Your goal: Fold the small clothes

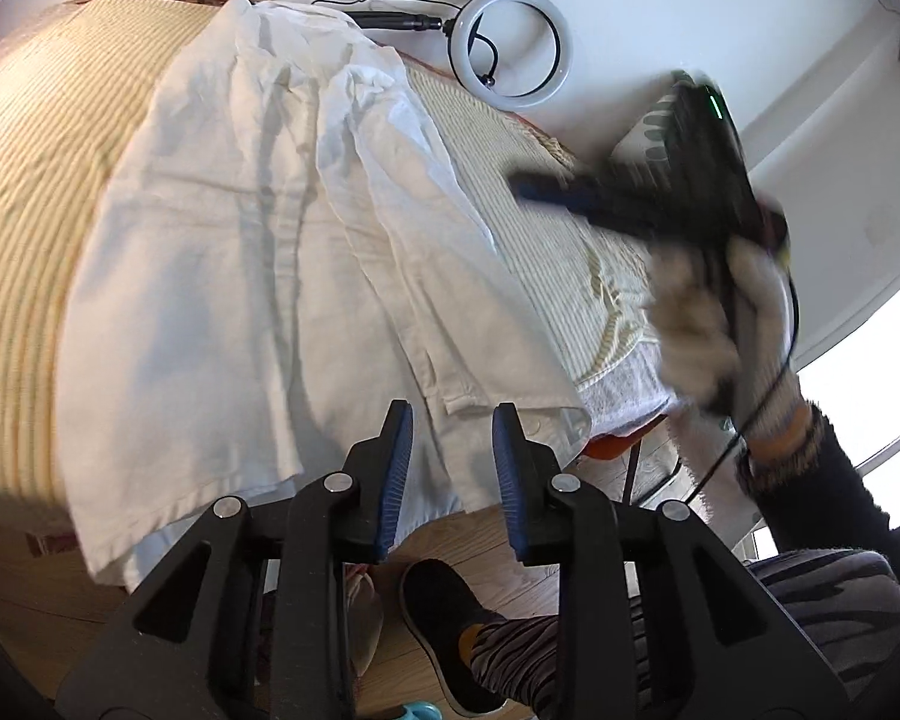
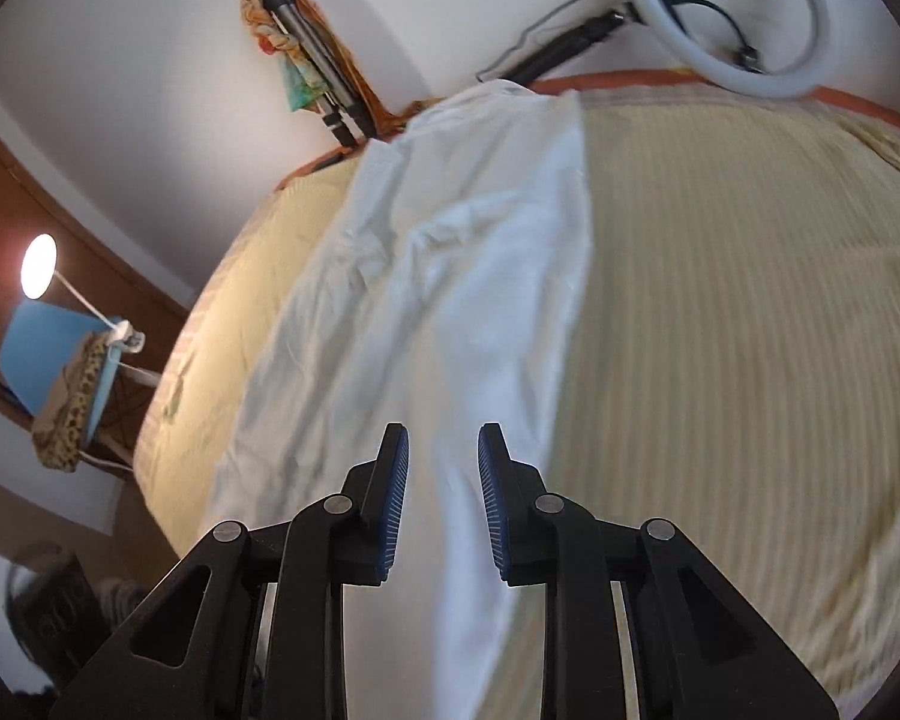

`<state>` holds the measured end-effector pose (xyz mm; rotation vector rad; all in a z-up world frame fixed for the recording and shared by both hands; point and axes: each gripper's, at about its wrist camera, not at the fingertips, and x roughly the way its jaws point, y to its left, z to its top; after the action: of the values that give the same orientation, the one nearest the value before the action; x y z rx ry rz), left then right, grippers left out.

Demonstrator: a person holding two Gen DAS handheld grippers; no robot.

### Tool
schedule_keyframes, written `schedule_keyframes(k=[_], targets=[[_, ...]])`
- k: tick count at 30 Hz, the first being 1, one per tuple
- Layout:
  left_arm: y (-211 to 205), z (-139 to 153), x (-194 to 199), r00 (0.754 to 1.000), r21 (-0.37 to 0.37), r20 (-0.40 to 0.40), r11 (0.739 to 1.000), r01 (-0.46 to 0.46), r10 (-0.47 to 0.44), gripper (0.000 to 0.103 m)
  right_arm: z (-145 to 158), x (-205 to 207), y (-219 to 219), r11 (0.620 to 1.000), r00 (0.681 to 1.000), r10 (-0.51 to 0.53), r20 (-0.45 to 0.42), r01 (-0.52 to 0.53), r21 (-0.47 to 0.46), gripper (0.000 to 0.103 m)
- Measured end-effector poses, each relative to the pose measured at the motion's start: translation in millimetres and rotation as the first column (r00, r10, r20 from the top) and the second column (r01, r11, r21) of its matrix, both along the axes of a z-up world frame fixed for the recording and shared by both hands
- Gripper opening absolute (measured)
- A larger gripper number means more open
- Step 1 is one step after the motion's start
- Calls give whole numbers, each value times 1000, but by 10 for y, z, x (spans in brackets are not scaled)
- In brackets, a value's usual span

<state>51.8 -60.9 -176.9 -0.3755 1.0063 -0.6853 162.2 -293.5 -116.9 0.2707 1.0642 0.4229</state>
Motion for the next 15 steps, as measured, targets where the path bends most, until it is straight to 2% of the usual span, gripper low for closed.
schedule_keyframes(k=[4, 6, 10, 13, 14, 15], targets=[[-36, -12, 138, 1000, -15, -21, 1000, 13, -13, 26, -208, -406, -92, 999, 997, 16, -75, -14, 38, 22], [-74, -11, 180, 999, -16, -32, 1000, 12, -12, 32, -299, -567, -108, 997, 995, 28, -96, -22, 68, 22], [-191, -9, 172, 999, 57, -33, 998, 15, -13, 33, -421, -713, -79, 996, 993, 40, -114, -31, 83, 24], [-272, -116, 229, 997, 64, -70, 998, 26, -21, 33, -441, -744, -50, 992, 992, 59, -114, -46, 116, 25], [-297, -154, 256, 997, 63, -80, 998, 23, -18, 29, -451, -757, -58, 991, 991, 65, -117, -50, 128, 25], [-314, -184, 277, 996, 67, -86, 998, 14, -9, 18, -463, -757, -51, 988, 990, 76, -117, -59, 139, 25]])
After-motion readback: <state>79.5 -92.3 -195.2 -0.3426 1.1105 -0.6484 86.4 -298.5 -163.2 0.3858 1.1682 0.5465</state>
